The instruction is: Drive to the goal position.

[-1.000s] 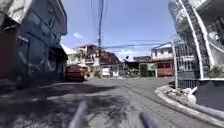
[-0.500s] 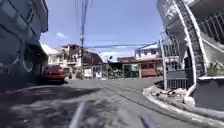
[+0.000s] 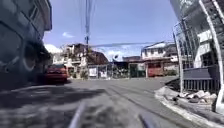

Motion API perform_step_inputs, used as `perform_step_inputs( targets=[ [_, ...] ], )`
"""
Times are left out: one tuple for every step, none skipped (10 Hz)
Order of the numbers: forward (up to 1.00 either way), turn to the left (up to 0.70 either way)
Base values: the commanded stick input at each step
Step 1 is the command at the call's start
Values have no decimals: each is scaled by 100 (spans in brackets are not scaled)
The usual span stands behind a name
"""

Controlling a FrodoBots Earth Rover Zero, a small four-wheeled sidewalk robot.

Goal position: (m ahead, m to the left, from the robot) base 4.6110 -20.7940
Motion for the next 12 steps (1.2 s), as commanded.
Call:
perform_step_inputs(
  targets=[
    [100, -3],
    [100, -25],
    [100, -37],
    [100, -39],
    [100, -39],
    [100, -39],
    [100, -21],
    [100, -6],
    [100, 0],
    [100, 0],
    [100, 0],
    [100, 0]
  ],
)
